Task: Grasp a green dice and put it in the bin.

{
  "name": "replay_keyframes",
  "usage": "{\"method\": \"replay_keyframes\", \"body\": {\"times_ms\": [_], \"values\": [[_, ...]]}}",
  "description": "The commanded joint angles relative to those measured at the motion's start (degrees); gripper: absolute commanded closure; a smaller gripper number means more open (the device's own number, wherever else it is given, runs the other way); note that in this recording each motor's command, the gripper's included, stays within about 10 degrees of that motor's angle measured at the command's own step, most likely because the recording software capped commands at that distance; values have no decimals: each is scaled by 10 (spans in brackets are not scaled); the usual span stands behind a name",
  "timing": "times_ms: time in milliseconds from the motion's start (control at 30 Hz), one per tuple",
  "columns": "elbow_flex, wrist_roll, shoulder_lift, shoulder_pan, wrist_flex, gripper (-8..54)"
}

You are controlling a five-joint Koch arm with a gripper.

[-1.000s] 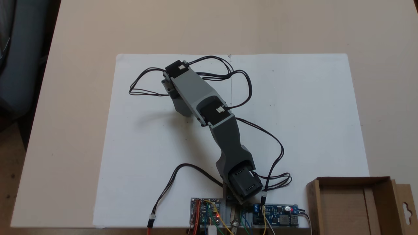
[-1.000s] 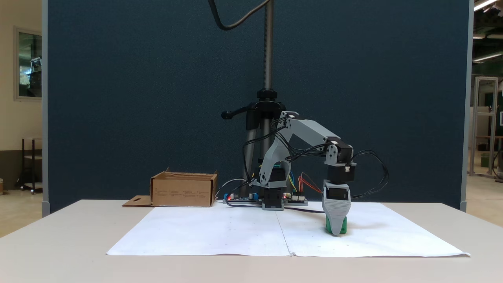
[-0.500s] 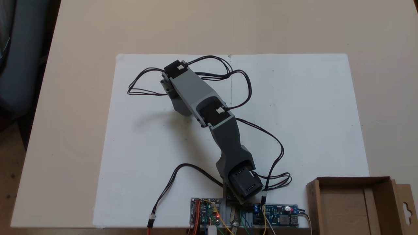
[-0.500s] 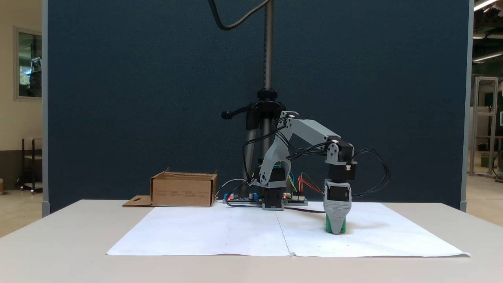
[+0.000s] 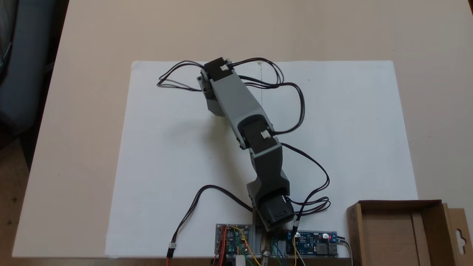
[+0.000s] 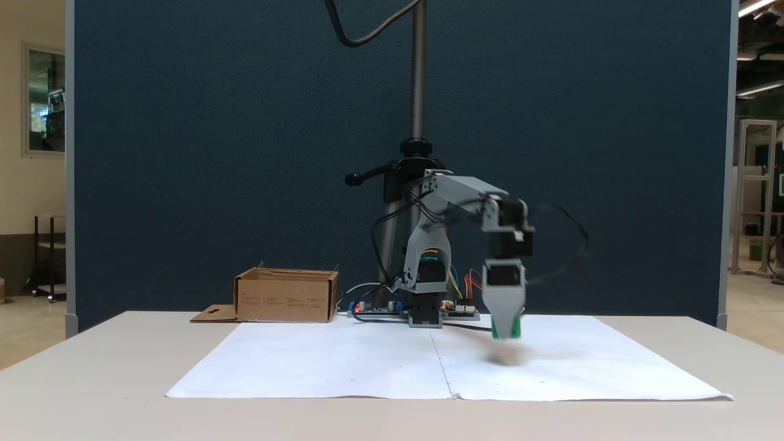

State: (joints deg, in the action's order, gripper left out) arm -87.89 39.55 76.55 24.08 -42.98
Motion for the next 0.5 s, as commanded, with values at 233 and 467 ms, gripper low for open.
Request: {"method": "replay_keyframes", "body": {"times_ms": [233,467], "values": [[17,-150,162,-144,25,335],[27,-231,217,-192,33,335]]}}
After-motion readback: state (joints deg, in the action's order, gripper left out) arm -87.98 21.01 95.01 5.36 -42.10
